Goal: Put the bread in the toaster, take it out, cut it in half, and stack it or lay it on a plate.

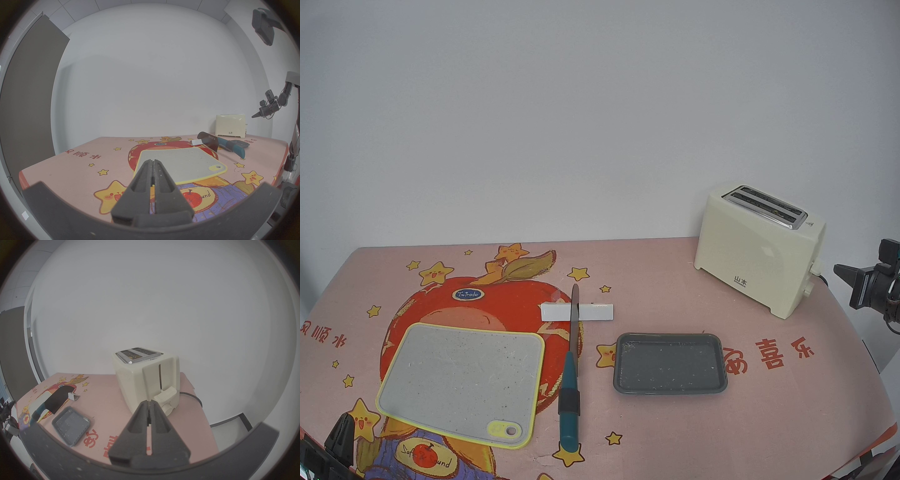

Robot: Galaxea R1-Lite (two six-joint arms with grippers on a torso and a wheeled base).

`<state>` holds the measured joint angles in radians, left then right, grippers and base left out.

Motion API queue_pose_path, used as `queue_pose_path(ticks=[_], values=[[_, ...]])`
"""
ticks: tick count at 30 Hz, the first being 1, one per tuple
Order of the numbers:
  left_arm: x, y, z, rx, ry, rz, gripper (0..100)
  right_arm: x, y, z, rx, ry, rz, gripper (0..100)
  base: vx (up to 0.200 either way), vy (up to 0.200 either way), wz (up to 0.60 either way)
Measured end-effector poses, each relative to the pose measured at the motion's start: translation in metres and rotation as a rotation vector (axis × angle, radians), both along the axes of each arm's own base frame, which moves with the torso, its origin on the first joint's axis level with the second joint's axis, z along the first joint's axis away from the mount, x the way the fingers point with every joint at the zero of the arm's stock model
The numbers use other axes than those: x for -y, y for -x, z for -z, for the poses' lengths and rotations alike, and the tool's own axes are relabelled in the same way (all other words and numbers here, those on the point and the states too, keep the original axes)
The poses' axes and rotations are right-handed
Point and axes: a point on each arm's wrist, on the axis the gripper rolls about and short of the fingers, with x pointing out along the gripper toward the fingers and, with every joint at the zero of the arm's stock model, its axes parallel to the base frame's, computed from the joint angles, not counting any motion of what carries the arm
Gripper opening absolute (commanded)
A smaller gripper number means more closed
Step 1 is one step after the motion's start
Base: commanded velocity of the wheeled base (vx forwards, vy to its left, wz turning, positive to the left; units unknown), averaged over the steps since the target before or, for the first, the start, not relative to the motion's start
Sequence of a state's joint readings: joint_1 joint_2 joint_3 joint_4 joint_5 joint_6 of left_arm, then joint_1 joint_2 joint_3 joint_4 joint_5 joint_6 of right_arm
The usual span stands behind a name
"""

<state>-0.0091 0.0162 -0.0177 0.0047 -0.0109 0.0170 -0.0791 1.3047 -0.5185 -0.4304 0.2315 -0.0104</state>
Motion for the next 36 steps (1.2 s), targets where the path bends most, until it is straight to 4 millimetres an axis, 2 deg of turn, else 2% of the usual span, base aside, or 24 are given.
queue_pose_path(ticks=[23, 32, 36], values=[[0.000, 0.000, 0.000, 0.000, 0.000, 0.000, 0, -0.011, 0.005, 0.004, 0.091, 0.043, -0.065, 0, 0.000, 0.000, 0.00], [0.000, 0.000, 0.000, 0.000, 0.000, 0.000, 0, -0.012, -0.003, 0.012, 0.062, 0.041, -0.070, 0, 0.000, 0.000, 0.00], [0.000, 0.000, 0.000, 0.000, 0.000, 0.000, 0, -0.012, -0.010, 0.012, 0.111, 0.044, -0.071, 0, 0.000, 0.000, 0.00]])
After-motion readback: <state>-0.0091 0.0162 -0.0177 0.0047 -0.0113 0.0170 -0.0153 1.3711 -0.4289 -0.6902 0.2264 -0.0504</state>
